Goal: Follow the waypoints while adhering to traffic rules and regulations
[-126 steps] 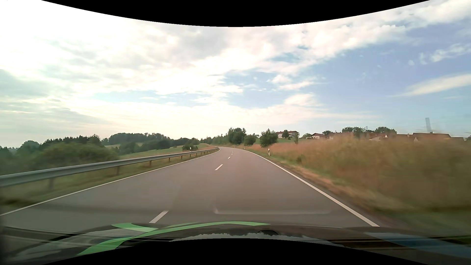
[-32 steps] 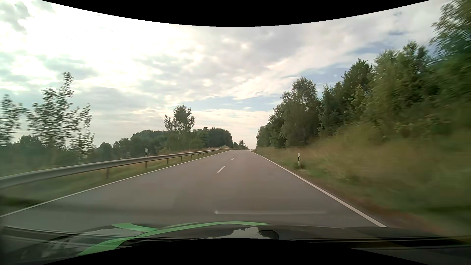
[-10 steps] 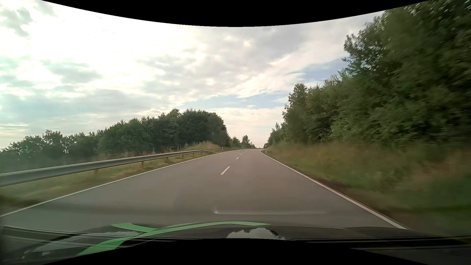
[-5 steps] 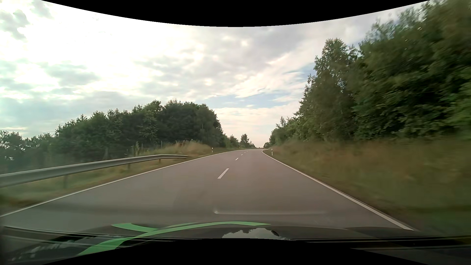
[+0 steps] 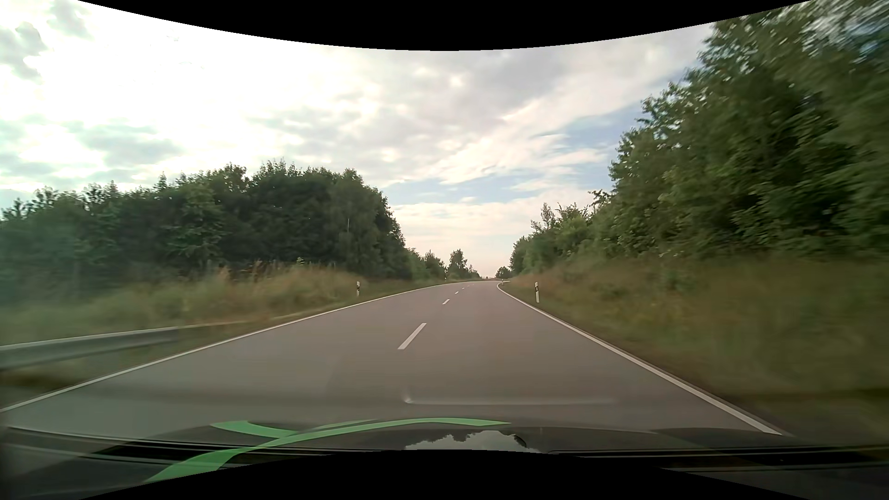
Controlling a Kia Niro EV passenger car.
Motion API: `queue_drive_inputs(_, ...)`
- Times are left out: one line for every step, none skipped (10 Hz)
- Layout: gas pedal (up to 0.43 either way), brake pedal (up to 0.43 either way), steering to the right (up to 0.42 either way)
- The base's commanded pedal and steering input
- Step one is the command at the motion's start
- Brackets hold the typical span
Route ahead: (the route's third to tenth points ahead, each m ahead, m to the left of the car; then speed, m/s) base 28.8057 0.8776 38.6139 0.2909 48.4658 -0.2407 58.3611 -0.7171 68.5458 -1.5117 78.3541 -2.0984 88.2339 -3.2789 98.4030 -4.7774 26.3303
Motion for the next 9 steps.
queue_drive_inputs(0.098,0.0,0.004)
queue_drive_inputs(0.118,0.0,0.004)
queue_drive_inputs(0.118,0.0,0.004)
queue_drive_inputs(0.15,0.0,0.005)
queue_drive_inputs(0.157,0.0,0.005)
queue_drive_inputs(0.177,0.0,0.006)
queue_drive_inputs(0.177,0.0,0.006)
queue_drive_inputs(0.189,0.0,0.006)
queue_drive_inputs(0.189,0.0,0.006)
